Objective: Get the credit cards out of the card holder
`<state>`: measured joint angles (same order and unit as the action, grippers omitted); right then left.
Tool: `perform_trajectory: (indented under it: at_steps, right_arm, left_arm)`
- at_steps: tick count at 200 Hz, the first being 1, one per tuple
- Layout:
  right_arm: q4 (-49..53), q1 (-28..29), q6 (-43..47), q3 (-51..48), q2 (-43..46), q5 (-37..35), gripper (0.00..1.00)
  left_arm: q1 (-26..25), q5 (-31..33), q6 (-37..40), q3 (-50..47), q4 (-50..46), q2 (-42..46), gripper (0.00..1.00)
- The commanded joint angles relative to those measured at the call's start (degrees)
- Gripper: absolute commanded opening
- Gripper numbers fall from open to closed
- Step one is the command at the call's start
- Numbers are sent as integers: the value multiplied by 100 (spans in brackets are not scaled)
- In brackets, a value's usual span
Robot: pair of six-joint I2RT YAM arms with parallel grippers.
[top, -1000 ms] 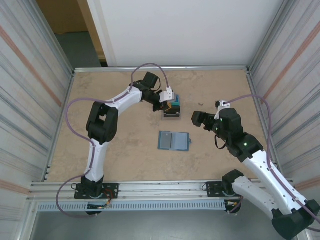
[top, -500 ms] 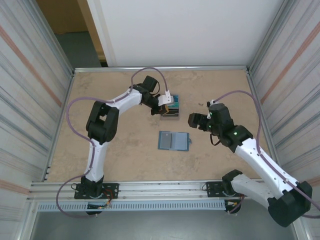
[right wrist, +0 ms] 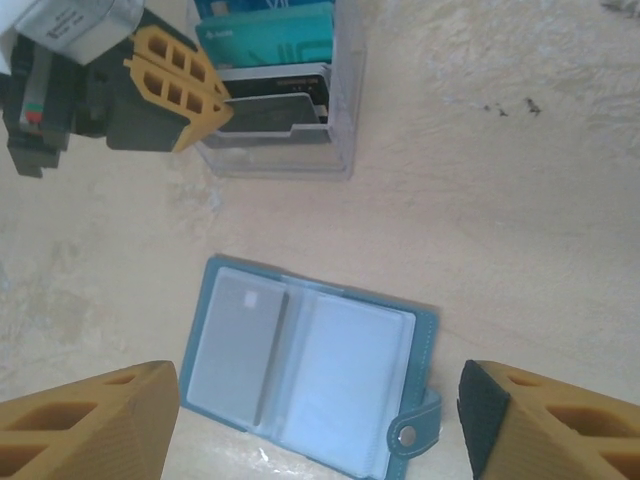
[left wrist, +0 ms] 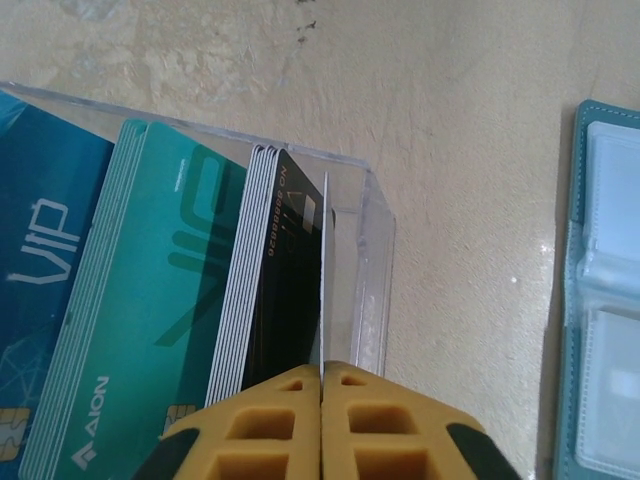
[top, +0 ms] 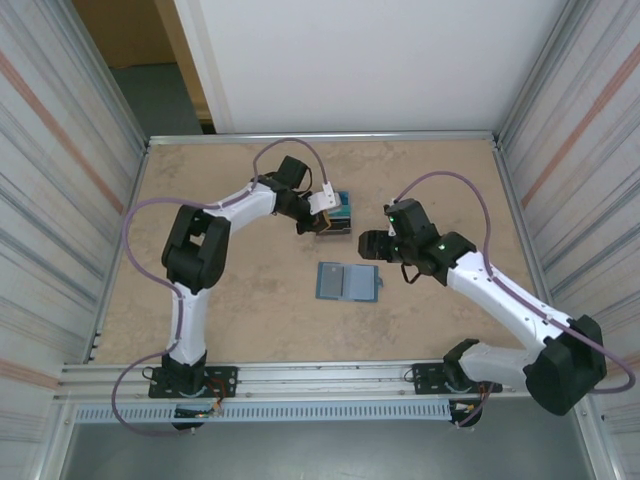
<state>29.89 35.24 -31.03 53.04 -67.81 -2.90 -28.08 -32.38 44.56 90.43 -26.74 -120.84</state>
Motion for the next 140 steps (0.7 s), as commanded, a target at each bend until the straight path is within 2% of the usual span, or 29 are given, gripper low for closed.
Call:
perform_trajectory:
  at_steps: [1, 17, 53, 67, 87, 103, 117, 130, 140]
  right_arm:
    - [284, 199, 136, 285, -222, -297, 71]
    - [363, 345, 104, 357, -384, -398, 65]
    - [430, 741, -149, 382, -615, -705, 58]
    - [482, 965, -321, 408, -703, -849, 53]
    - [569, 1277, -555, 483, -856, -1037, 50]
    - [576, 1490, -742, 551, -1058, -1068, 48]
    - [571, 1650, -887, 633, -1311, -1057, 45]
    - [582, 1762, -957, 755, -1609, -1018, 40]
    - [618, 1827, -1014, 884, -1863, -1012, 36]
  left_arm:
    - [-18, 127, -261, -85, 82, 404, 19]
    - [-53, 113, -304, -86, 84, 541, 25]
    - [-66, -37, -520, -176, 154, 1034, 30]
    - [-58, 5, -687, -389, 340, 1348, 31]
    - [-42, 228, -1106, -936, 806, 1908, 34]
    - [-1, 600, -1558, -1486, 1260, 2475, 37]
    - [43, 1113, -2028, -2037, 1654, 3024, 49]
    - [57, 1882, -2508, -2574, 2022, 3544, 62]
    - [73, 2458, -2890, -2950, 2220, 3936, 69]
